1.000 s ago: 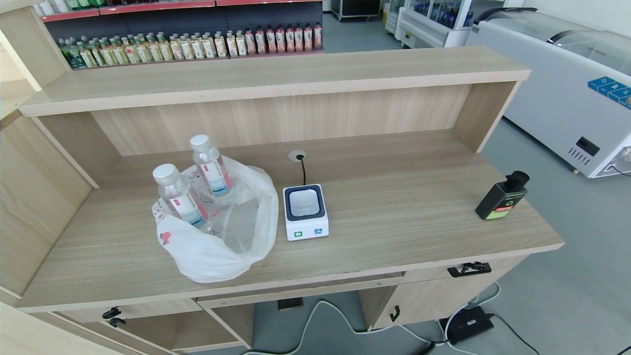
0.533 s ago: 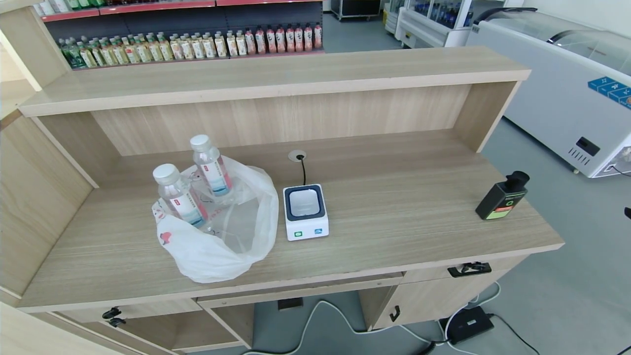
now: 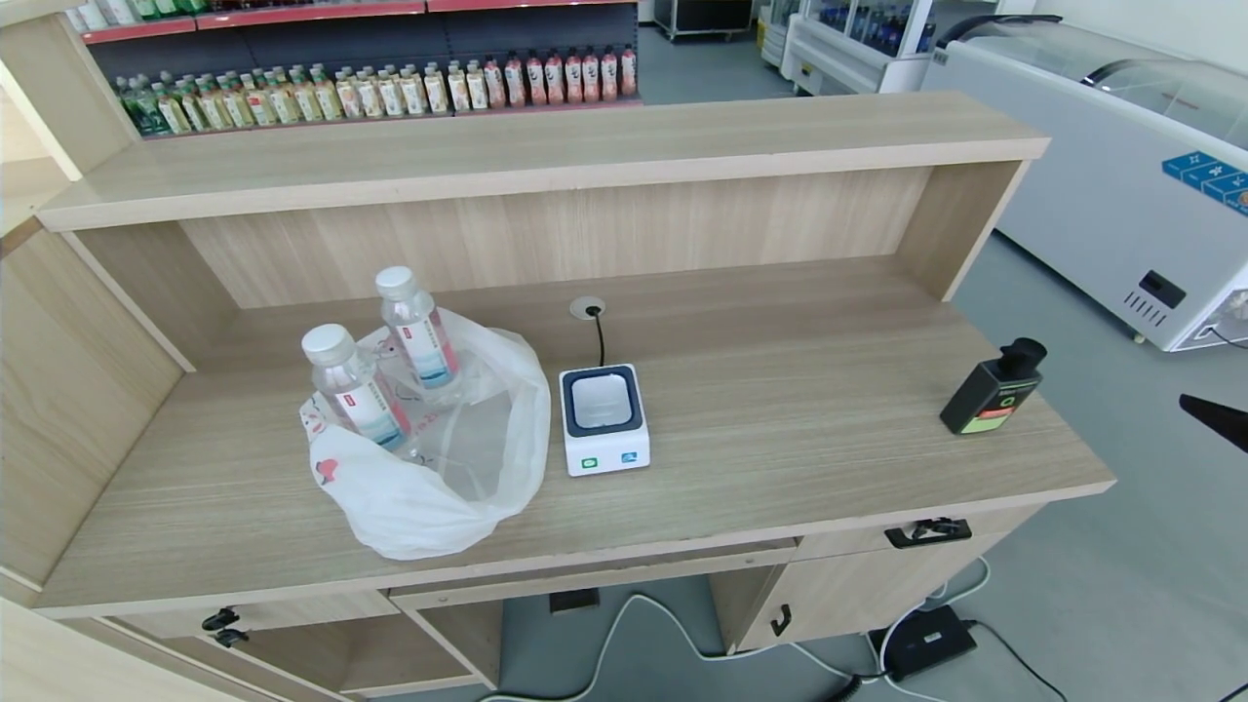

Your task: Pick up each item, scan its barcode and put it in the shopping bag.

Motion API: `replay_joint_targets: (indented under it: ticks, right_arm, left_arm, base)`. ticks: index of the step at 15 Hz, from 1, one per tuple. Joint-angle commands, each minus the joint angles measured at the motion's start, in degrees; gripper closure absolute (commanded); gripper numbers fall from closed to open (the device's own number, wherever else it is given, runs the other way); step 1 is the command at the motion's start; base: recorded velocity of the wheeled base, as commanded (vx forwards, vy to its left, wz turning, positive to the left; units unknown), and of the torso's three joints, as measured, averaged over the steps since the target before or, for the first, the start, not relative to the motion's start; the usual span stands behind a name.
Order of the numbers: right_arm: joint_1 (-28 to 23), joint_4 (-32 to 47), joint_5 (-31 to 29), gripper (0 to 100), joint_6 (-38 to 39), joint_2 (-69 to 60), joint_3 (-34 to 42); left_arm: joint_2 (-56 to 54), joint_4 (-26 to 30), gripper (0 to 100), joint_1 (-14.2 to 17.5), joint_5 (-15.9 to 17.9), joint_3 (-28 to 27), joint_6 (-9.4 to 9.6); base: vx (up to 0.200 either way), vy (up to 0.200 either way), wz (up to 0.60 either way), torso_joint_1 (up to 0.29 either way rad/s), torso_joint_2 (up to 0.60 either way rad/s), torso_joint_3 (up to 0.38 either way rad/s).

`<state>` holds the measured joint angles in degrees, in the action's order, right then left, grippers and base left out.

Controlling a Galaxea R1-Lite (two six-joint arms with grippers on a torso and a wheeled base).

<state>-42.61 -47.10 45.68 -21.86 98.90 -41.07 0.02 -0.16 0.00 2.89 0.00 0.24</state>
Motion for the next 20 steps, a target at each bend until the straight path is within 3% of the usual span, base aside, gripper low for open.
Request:
replay_joint_targets:
  ticks: [1,11,20]
  right_arm:
    - [1.6,0.0,-0.1,0,0.5,2.5,-1.7]
    - [6.3,-0.4,-0.1,0,2.1,8.6,-5.3]
    - [14.5,-3.1,-1.0,0,5.2,14.3,-9.3]
  left_arm:
    - [0.0,0.0,0,0.0,0.0,0.0,0.02]
    - [0.0,0.0,0,-0.1,0.0,0.0,0.02]
    - [0.0,0.0,0,-0.1,0.0,0.0,0.02]
  base:
    - [0.000,0.000,0.00,0.000,0.00,0.000]
    - [0.000,0.000,0.00,0.000,0.00,0.000]
    - [0.000,0.000,0.00,0.000,0.00,0.000]
